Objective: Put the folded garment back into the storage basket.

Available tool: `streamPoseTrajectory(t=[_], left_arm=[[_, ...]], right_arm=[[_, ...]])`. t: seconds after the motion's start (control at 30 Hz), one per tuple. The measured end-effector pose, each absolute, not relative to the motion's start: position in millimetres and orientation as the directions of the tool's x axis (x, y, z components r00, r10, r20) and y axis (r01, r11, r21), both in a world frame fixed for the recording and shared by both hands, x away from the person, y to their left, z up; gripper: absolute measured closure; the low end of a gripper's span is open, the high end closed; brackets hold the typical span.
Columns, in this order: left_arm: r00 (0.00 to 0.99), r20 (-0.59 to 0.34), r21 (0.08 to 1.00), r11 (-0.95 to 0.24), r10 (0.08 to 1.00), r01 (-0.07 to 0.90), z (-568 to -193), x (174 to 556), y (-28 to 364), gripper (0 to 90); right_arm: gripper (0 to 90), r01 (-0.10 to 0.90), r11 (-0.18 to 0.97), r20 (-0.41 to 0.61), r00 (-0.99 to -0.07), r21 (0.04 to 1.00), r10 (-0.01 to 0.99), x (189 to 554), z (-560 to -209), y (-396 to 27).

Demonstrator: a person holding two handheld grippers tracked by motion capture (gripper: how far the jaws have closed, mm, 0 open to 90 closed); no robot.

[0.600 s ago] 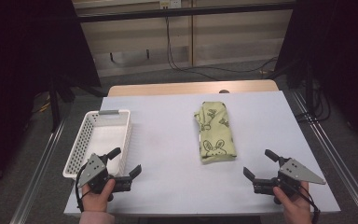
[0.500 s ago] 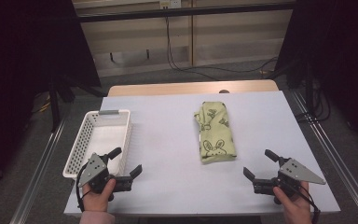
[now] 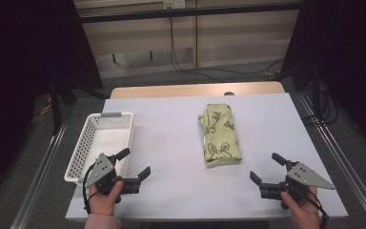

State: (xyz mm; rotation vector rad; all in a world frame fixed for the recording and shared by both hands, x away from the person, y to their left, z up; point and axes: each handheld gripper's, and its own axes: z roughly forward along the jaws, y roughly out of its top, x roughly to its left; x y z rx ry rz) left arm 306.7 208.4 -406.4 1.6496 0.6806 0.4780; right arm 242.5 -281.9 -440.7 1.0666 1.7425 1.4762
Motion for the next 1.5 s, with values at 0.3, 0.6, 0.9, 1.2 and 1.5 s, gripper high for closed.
streamPoseTrajectory(t=[0.3,0.6,0.9,1.2,1.5], left_arm=[[0.775,-0.072,0.979,-0.103,0.627,0.175,-403.7,314.5,185.3,1.1],[0.759,-0.102,0.970,-0.106,0.643,0.220,-402.9,321.3,169.9,1.2],[0.780,-0.085,0.967,-0.138,0.620,0.215,-402.5,327.5,154.3,1.3],[0.784,-0.098,0.963,-0.141,0.613,0.231,-404.8,334.5,140.6,1.3],[0.789,-0.106,0.959,-0.148,0.605,0.242,-407.7,343.6,126.0,1.4]], right_arm=[[0.3,0.186,0.042,0.055,-0.489,0.982,0.870,241.4,-440.3,-281.3],[0.2,0.181,0.049,0.048,-0.493,0.982,0.869,241.3,-440.0,-281.8],[0.3,0.178,0.057,0.039,-0.493,0.982,0.869,241.0,-439.8,-282.1],[0.3,0.174,0.055,0.040,-0.498,0.983,0.866,240.9,-439.4,-281.5],[0.3,0.171,0.051,0.041,-0.498,0.984,0.866,241.0,-439.3,-282.2]])
